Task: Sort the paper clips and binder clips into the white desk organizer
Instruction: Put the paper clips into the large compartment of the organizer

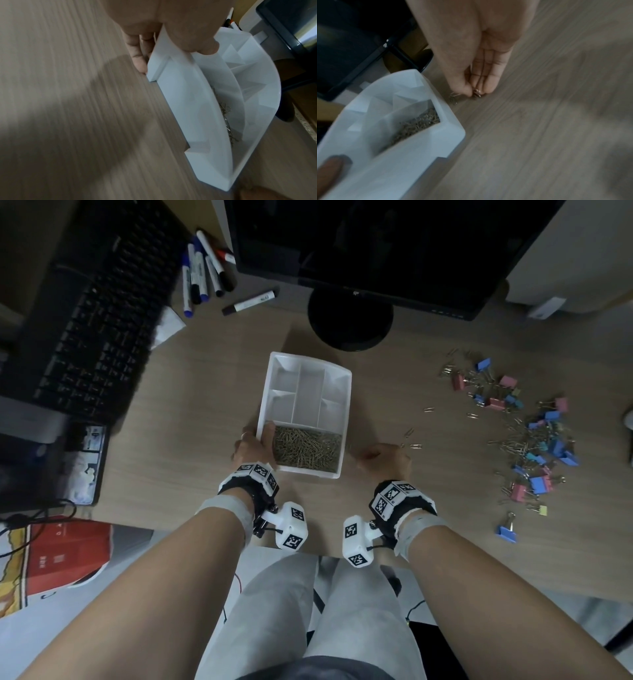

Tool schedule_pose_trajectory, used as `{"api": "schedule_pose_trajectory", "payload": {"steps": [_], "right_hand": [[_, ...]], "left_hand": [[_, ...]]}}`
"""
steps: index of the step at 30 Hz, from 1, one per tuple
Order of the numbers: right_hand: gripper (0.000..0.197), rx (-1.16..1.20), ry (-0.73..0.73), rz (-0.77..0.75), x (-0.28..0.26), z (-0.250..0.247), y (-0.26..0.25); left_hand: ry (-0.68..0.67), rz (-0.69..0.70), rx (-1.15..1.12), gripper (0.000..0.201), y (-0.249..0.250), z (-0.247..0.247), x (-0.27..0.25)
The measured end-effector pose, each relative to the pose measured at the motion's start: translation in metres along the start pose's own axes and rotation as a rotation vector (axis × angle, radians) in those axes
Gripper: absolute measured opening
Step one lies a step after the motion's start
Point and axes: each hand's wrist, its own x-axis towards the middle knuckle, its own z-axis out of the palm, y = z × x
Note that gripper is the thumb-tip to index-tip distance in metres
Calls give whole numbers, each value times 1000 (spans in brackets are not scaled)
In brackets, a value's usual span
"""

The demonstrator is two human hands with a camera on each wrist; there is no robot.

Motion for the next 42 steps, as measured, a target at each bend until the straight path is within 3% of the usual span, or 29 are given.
{"api": "schedule_pose_trajectory", "payload": {"steps": [2, 6, 8, 10, 12, 16, 21, 25, 29, 31, 34, 35, 38, 42], "right_hand": [[10, 114, 25, -72, -5, -1, -10], [8, 352, -275, -267, -13, -5, -43], [7, 323, -258, -278, -10, -6, -49], [7, 211, -70, -225, 0, -6, -41], [17, 66, 42, -65, 11, -6, -24], [39, -107, -56, 91, 16, 6, -13], [25, -182, -76, 95, 15, 14, -24], [35, -247, -110, 80, 14, 5, -19], [27, -255, 1, 101, 17, -15, 6], [43, -247, 92, 105, 19, -25, 15], [94, -221, 227, 169, 26, -37, 25], [97, -175, 232, 171, 30, -41, 28], [67, -62, 154, 128, 39, -56, 41], [22, -81, 98, 53, 48, -76, 57]], "left_hand": [[-20, -11, -7, 71, 0, -1, 1], [-75, 5, 19, 70, 0, -5, 4], [-112, 16, 24, 70, -1, -7, 5], [-131, 23, 12, 71, -2, -8, 5], [-113, 27, -7, 72, -2, -8, 4], [-92, 22, -29, 72, -5, -4, 4], [-62, 27, -37, 72, -7, -1, 6], [-34, 23, -46, 70, -7, 0, 6], [-30, 17, -32, 71, 4, 5, 3], [-21, 50, -14, 69, 15, 11, -3], [-19, 73, -5, 67, 27, 25, -13], [-16, 70, -11, 67, 30, 28, -16], [-7, 54, -37, 62, 38, 34, -20], [0, 57, -7, 60, 49, 42, -29]]}}
